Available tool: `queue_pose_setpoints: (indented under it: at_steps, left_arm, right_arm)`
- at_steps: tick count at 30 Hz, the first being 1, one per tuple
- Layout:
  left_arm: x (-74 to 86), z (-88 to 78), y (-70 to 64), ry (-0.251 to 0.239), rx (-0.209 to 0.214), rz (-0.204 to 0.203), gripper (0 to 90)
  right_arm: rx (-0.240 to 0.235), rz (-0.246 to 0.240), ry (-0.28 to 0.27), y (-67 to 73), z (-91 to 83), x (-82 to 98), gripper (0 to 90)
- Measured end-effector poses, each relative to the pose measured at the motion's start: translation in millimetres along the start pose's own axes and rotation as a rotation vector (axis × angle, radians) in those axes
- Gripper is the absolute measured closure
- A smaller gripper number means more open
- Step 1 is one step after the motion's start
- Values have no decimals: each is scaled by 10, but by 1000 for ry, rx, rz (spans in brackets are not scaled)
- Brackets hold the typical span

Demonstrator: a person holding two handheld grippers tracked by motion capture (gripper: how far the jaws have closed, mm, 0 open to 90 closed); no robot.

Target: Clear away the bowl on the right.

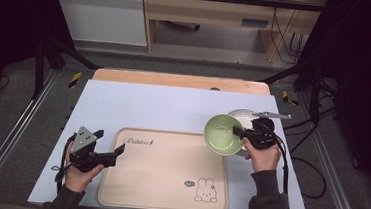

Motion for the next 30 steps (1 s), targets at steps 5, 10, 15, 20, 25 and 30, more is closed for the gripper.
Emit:
queue_pose_setpoints:
  at_steps: [5, 10, 15, 20, 25, 30]
  left_arm:
    - [-2, -1, -3, -1, 2, -1, 102]
    - [-3, 0, -13, 0, 5, 1, 103]
    - [-2, -1, -16, -1, 5, 2, 103]
    - [10, 9, -13, 5, 7, 2, 102]
    - [11, 7, -15, 5, 8, 2, 103]
    - [15, 9, -20, 5, 11, 2, 103]
  right_arm:
    - [-29, -32, -3, 142, 19, 1, 832]
    - [-58, -58, 15, 267, 59, 17, 832]
    - [-75, -74, 27, 366, 92, 31, 832]
    - [-94, -97, 36, 463, 123, 46, 831]
    - [-108, -116, 54, 564, 164, 72, 831]
    - [-125, -129, 69, 654, 202, 93, 831]
Point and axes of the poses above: each handheld gripper's, and its own axes: z roughly forward along the jaws, x roughly out of its underside, y roughly to its left, the point moved 6 cm from there along z, roughly forward along the jaws, and after that the axes turned 5 degrees about z, right-handed, at the moved point
